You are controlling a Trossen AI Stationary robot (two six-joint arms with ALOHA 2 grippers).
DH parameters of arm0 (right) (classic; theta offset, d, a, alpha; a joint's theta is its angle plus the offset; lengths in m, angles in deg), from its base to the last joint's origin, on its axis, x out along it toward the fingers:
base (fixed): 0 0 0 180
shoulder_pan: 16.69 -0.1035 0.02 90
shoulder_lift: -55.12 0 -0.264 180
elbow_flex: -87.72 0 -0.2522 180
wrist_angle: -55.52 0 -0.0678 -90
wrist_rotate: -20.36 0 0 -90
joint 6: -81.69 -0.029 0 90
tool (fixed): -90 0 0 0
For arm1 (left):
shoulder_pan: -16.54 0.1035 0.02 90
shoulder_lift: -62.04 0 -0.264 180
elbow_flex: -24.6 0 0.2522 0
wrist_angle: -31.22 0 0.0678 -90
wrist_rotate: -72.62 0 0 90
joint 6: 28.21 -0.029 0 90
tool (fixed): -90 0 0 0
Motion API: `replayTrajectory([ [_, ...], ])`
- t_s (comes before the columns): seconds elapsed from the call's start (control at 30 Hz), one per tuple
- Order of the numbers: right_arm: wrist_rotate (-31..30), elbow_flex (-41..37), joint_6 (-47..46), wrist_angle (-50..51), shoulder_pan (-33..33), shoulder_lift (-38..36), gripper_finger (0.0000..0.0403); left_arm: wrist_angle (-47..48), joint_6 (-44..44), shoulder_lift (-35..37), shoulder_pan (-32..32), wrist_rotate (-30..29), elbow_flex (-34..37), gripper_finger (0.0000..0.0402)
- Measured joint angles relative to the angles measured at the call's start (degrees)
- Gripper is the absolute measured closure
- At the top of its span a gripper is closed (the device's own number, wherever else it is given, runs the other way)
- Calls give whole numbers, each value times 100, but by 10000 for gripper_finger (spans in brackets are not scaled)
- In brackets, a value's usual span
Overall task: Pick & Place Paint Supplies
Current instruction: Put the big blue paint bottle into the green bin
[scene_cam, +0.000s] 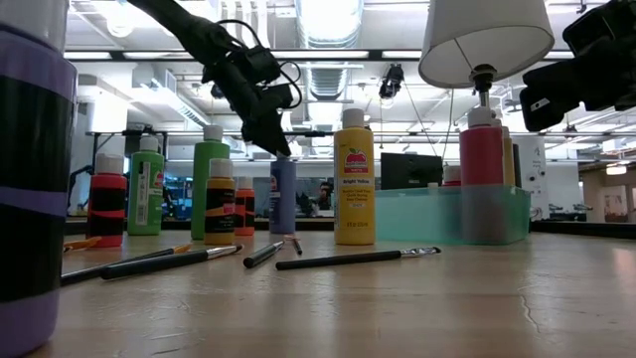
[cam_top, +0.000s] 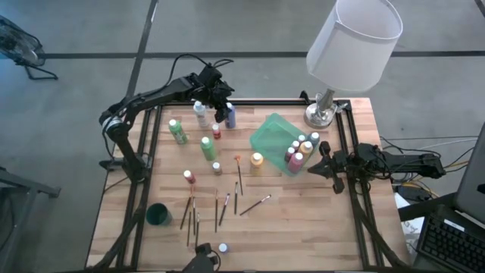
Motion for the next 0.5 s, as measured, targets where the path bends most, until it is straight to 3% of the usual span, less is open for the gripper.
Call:
replayTrajectory([
  [0.27,0,0,0,0,0,2,390,0,-2,2,2,9,0,281],
  [0.5,2,0,-1,0,0,0,390,2,38,4,2,9,0,281],
])
